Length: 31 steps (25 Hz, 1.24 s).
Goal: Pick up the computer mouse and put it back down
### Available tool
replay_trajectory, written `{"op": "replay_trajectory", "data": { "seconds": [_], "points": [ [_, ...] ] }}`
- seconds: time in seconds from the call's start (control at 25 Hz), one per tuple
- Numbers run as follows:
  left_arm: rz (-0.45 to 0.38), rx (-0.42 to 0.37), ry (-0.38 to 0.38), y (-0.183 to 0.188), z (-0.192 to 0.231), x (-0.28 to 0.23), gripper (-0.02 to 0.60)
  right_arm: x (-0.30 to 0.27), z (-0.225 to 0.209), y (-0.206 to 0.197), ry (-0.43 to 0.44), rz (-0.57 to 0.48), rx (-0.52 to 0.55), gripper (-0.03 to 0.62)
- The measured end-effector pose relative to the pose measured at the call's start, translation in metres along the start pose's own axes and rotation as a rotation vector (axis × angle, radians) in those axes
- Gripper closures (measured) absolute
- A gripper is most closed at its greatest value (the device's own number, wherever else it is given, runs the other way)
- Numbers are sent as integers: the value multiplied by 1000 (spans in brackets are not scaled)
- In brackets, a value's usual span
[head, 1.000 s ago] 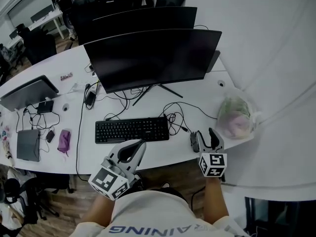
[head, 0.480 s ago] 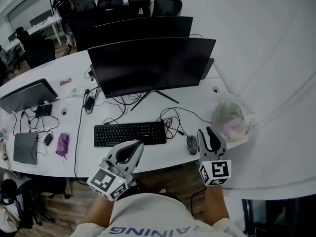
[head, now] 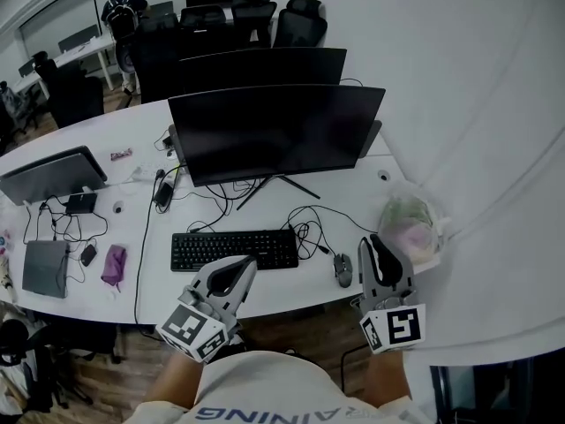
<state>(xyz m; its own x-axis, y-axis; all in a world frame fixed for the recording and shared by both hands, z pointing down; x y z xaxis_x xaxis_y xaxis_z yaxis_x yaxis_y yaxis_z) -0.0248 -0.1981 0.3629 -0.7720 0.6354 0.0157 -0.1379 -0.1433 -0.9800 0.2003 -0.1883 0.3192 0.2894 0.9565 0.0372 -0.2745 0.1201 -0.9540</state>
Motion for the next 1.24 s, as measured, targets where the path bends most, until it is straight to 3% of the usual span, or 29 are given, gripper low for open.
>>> {"op": "replay_trajectory", "data": {
  "seconds": [0.36, 1.24],
  "points": [
    [-22, -14, 4, 8, 6, 3, 577, 7, 4, 22, -14, -47, 4, 572],
    [-11, -6, 8, 7, 10, 2, 577, -4, 9, 15, 16, -20, 2, 574]
  ]
}}
Point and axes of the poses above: the fingertips, and each gripper's own axes: x backward along the fingers, z to its left, y out of its top, the point moved 3 cm from there along x, backward along the fingers, and after that the axes turned 4 degrees about x, right-handed, at the moved point
